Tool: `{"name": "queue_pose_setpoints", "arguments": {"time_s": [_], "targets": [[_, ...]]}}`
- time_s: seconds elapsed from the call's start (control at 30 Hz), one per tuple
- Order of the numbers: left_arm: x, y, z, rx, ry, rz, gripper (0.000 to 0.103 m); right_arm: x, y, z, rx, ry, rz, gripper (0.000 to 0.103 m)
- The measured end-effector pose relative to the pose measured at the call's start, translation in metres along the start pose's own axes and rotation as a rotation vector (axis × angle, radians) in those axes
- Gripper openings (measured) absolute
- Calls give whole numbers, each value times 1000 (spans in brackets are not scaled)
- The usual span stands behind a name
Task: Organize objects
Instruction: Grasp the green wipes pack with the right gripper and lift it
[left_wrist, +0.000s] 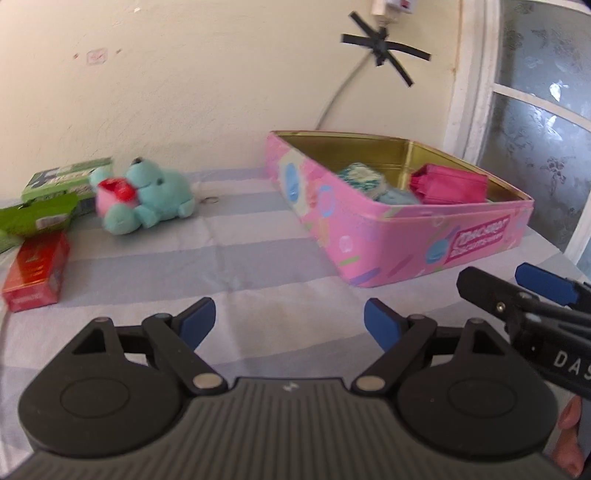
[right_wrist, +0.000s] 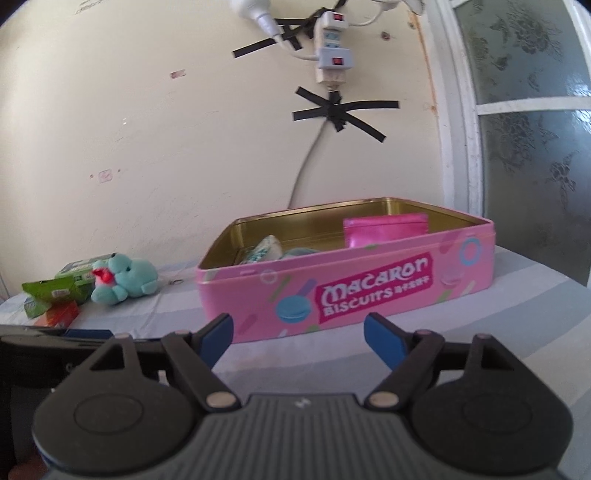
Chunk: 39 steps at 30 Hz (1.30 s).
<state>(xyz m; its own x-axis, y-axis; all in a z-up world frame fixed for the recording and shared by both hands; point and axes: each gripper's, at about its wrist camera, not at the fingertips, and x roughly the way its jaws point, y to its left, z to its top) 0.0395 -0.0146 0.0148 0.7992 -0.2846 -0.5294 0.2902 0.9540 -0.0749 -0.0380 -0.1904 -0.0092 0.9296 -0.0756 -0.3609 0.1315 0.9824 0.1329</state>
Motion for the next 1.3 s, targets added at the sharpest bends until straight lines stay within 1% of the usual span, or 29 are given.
{"name": "queue_pose_setpoints", "arguments": {"time_s": [0.07,0.1,0.17,0.23,0.3,0.37,0.4,0.43,0.47,0.5,0.53,0.57,0.63,0.7,0.77,0.8,0.83,0.87,0.9,0.93,0.97,1.0,1.03,1.1,1.13,1.2,1.3], "targets": [[-13,23,1,-27,-31,18,89,2,8,2,-21,10,32,81],[-21,36,2,-31,-62,45,89,3,13,3,-36,14,52,81],[-37,64,4,-43,-129,136,89,6,28,5,-71,22,100,81],[-50,98,9,-88,-188,232,89,10,49,9,-112,27,161,81],[-58,135,15,-185,-228,314,89,16,74,13,-161,36,237,81],[-62,171,15,-310,-263,382,89,27,102,19,-200,57,325,81],[-63,186,11,-372,-274,419,89,34,116,23,-208,74,369,81],[-62,200,7,-440,-257,449,88,43,130,28,-203,96,414,81],[-61,214,5,-518,-227,450,88,53,143,34,-187,124,464,81],[-62,225,2,-589,-223,417,88,64,155,41,-165,157,514,81],[-64,233,-1,-635,-229,398,88,78,166,48,-134,195,560,81],[-66,235,-2,-651,-239,409,88,93,175,54,-87,237,594,82],[-70,232,-2,-648,-261,437,88,128,188,63,56,343,645,82],[-70,229,0,-639,-267,430,89,166,196,64,227,463,688,82],[-65,225,1,-618,-247,421,89,200,203,59,369,562,694,82],[-64,227,0,-613,-237,417,89,214,206,55,433,603,692,79],[-63,229,0,-612,-230,416,89,227,207,49,497,645,703,75],[-63,230,-1,-616,-226,415,89,236,210,42,556,682,716,57],[-63,231,-2,-625,-224,412,89,240,210,38,587,704,713,35],[-64,232,-3,-633,-222,407,89,239,211,35,589,709,712,33],[-63,233,-4,-639,-220,401,89,234,210,35,562,698,707,32],[-62,234,-4,-640,-217,393,89,227,209,34,521,685,704,28],[-61,233,-4,-636,-215,386,89,220,206,34,481,680,704,27],[-61,230,-3,-623,-217,367,89,200,190,29,428,684,719,25],[-62,228,-3,-615,-223,346,89,188,179,26,406,686,730,25],[-62,221,-2,-585,-233,277,89,164,149,18,388,690,752,25],[-56,199,3,-474,-216,131,89,127,96,10,392,673,773,25]]}}
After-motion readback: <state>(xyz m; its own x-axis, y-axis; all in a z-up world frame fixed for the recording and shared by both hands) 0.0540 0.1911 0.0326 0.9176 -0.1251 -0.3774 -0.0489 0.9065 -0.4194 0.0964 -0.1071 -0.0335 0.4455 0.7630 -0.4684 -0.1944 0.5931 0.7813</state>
